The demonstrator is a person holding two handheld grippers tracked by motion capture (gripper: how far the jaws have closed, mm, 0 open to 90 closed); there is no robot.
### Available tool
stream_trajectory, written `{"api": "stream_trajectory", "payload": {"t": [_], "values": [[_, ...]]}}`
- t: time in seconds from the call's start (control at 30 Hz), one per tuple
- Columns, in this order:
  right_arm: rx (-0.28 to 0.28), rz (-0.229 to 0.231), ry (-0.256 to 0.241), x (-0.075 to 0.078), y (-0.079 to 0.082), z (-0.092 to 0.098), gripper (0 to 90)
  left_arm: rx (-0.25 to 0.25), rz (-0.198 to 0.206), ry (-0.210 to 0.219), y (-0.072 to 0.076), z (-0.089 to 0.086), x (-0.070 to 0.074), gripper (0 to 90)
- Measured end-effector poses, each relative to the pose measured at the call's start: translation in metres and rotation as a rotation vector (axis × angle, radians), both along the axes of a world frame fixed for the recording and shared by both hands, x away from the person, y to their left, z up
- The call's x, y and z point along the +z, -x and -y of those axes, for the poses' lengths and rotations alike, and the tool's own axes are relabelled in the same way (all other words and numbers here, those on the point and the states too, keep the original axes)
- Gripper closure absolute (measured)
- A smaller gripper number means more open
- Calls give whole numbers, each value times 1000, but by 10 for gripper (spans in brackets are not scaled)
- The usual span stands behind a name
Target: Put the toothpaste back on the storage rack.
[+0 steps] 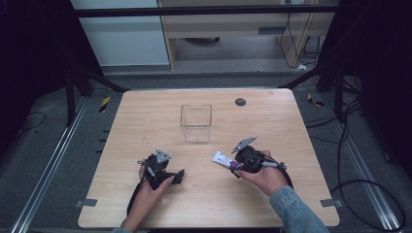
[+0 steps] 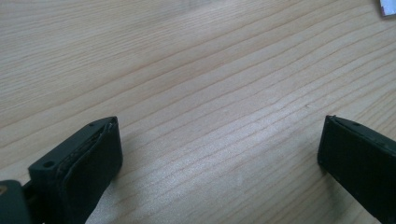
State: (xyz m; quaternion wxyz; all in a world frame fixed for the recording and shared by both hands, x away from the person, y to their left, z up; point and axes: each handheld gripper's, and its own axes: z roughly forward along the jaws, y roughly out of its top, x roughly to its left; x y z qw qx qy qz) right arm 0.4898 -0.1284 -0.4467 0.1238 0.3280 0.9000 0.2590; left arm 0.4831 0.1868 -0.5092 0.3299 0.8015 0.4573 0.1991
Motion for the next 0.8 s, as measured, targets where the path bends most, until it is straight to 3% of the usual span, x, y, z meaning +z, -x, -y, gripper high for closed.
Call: {"api": "stream_trajectory", "payload": {"t": [0.17, 0.8], "values": [[12, -26, 40, -3, -7, -7, 503, 0, 0, 0, 0, 0, 0, 0], [34, -120, 112, -7, -32, -24, 481, -2, 1, 3, 0, 0, 0, 0]]}}
